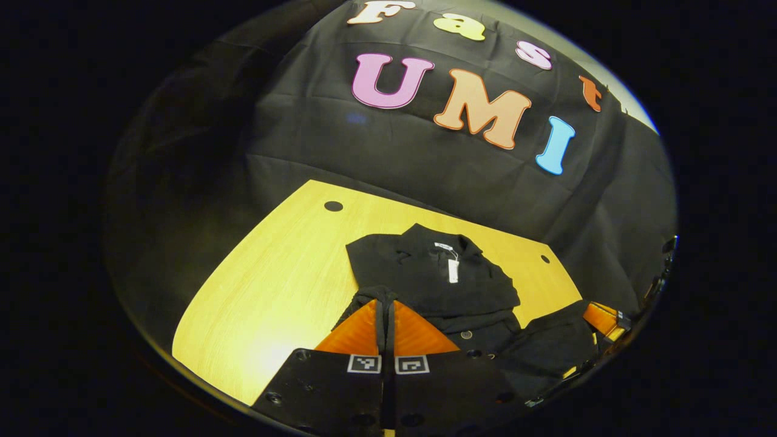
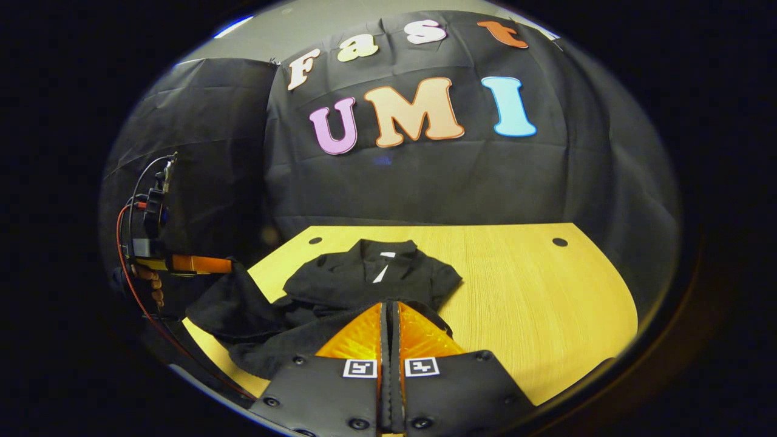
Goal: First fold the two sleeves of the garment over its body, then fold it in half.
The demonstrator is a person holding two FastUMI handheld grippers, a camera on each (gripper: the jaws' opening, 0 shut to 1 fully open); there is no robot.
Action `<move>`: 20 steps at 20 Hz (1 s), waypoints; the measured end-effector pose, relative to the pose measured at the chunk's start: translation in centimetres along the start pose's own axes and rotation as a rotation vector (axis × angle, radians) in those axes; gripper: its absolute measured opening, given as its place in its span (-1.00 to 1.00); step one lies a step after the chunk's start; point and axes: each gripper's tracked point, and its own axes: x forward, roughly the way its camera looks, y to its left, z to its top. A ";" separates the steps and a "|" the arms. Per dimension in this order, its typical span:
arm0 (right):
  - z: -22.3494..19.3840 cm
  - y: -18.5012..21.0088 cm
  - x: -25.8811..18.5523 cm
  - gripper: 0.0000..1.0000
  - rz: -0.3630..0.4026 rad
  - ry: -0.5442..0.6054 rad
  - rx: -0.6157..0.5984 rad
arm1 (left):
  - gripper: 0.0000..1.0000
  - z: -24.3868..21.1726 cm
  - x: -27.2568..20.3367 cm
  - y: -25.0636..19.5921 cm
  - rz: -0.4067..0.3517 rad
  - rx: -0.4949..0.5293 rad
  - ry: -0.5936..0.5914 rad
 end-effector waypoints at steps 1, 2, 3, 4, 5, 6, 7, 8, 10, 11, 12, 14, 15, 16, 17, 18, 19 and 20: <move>0.8 -0.1 0.6 -0.95 -0.005 -0.009 0.002 | -1.00 0.6 0.5 0.1 -0.003 0.005 -0.001; 1.5 -0.2 1.2 -0.95 -0.010 -0.015 0.005 | -1.00 1.1 1.0 0.1 -0.007 0.008 -0.001; 2.1 -0.4 1.8 -0.95 -0.016 -0.020 0.009 | -1.00 1.6 1.6 0.1 -0.012 0.012 -0.003; 2.5 -0.5 2.3 -1.00 -0.023 -0.022 0.013 | -1.00 1.9 2.2 0.1 -0.016 0.017 -0.003; 3.0 -0.7 2.8 -1.00 -0.030 -0.023 0.018 | -1.00 2.4 2.8 0.3 -0.019 0.025 -0.002; 3.3 -1.0 3.5 -0.95 -0.038 -0.024 0.022 | -1.00 2.7 3.5 0.5 -0.020 0.029 0.001; 3.6 -1.1 4.0 -0.95 -0.047 -0.022 0.024 | -1.00 3.1 4.1 0.6 -0.022 0.029 0.002; 3.7 -1.3 4.6 -0.89 -0.055 -0.019 0.028 | -1.00 3.5 4.6 0.8 -0.024 0.028 0.003; 4.1 -1.6 5.7 -0.95 -0.072 -0.012 0.037 | -1.00 4.0 5.9 1.2 -0.030 0.024 0.011; 4.3 -1.7 6.3 -0.95 -0.082 -0.009 0.041 | -1.00 4.1 6.5 1.2 -0.040 0.019 0.021; 4.5 -1.8 7.0 -0.89 -0.091 -0.006 0.044 | -1.00 4.1 7.2 1.3 -0.047 0.016 0.027; 4.9 -2.0 8.2 -0.95 -0.108 0.002 0.047 | -1.00 4.4 8.6 1.5 -0.052 0.021 0.037; 5.2 -2.2 8.7 -0.95 -0.116 0.005 0.050 | -1.00 4.6 9.2 1.6 -0.054 0.024 0.043; 5.3 -2.3 9.4 -0.95 -0.124 0.008 0.055 | -1.00 4.9 9.9 1.8 -0.057 0.026 0.045; 5.6 -2.4 10.1 -0.95 -0.131 0.012 0.061 | -1.00 5.2 10.6 2.0 -0.058 0.028 0.050; 5.7 -2.5 10.7 -0.89 -0.139 0.017 0.066 | -1.00 5.2 11.4 2.1 -0.057 0.028 0.051; 5.8 -2.7 11.4 -0.89 -0.146 0.023 0.072 | -1.00 5.4 12.3 2.3 -0.057 0.028 0.053; 5.7 -2.9 11.9 -0.95 -0.155 0.031 0.077 | -1.00 5.6 12.9 2.5 -0.056 0.031 0.053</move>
